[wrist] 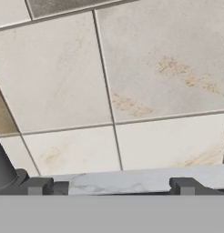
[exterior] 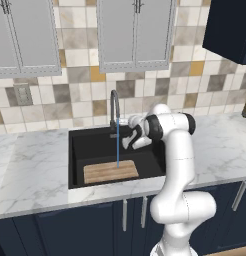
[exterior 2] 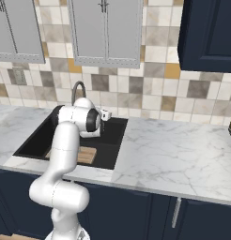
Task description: Turn on the sink faucet with hot water and rinse the cutting board for ten seconds, then turn off the faucet. Push the cutting board to reach the water if necessary.
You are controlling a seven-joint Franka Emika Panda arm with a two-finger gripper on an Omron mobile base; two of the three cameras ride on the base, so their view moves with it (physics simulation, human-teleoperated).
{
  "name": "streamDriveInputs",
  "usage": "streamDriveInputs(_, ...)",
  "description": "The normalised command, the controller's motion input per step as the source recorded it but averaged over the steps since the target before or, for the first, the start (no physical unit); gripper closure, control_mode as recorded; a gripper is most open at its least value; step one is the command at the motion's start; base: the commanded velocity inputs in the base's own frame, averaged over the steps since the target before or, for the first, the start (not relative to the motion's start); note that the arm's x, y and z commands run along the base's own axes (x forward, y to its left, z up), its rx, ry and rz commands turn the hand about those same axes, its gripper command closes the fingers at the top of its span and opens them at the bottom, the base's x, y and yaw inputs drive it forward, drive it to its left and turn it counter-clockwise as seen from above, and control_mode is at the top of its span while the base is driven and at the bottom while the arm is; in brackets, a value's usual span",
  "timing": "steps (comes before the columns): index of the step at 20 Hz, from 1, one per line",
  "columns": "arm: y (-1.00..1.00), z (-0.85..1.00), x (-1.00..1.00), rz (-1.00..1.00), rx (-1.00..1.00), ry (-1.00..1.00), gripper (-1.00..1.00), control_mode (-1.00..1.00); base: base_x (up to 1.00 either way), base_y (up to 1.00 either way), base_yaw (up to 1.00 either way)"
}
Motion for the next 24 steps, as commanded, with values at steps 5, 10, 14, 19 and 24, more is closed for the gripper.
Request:
streamDriveInputs(5, -0.56, 0.00, 0.17, 0.00, 0.03, 0.00, -1.00, -1.00, 0.00, 0.00, 0.00)
streamDriveInputs(10, -0.35, 0.00, 0.00, 0.00, 0.00, 0.00, -1.00, -1.00, 0.00, 0.00, 0.00)
streamDriveInputs(14, -0.41, 0.00, 0.00, 0.00, 0.01, 0.00, -1.00, -1.00, 0.00, 0.00, 0.00)
streamDriveInputs(19, -0.32, 0.05, -0.07, 0.00, 0.03, 0.00, -1.00, -1.00, 0.00, 0.00, 0.00)
streamDriveInputs(24, -0.11, 0.25, -0.20, 0.00, 0.02, 0.00, -1.00, -1.00, 0.00, 0.00, 0.00)
